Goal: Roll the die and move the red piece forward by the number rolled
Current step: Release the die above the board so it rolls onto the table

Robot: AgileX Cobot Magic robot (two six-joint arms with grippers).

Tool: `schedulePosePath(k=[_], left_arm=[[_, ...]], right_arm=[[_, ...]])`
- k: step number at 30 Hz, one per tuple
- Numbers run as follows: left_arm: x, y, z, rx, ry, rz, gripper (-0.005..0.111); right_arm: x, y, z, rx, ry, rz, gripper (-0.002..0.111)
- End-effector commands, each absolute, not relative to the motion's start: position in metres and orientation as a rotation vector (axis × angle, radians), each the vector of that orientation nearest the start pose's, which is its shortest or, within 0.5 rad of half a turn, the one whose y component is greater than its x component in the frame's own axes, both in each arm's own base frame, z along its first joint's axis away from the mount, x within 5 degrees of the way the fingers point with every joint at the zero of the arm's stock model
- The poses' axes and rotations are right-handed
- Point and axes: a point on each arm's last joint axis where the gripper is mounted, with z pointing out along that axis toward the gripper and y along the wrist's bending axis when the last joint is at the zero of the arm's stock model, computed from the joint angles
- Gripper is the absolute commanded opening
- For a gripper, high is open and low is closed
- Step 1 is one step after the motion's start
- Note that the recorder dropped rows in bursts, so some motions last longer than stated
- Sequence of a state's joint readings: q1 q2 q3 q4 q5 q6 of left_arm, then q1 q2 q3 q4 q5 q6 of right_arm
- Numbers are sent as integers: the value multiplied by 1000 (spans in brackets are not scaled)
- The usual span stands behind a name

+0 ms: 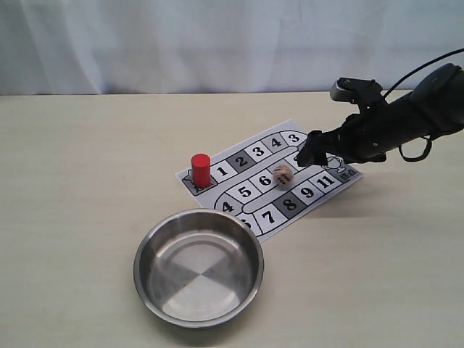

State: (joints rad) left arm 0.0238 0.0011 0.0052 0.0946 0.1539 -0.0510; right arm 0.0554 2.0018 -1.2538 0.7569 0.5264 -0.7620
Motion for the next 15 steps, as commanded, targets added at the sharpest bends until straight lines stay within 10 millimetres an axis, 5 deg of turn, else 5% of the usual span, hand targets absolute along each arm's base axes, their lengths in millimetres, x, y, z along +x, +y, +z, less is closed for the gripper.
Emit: schedulePosePath(k=[1,15], left_arm=[[56,3,200,2,1626,59,0],[56,3,200,2,1626,59,0]], right_arm=[[406,54,154,-297,2558,436,100],[409,51,155,-296,2536,380,100]])
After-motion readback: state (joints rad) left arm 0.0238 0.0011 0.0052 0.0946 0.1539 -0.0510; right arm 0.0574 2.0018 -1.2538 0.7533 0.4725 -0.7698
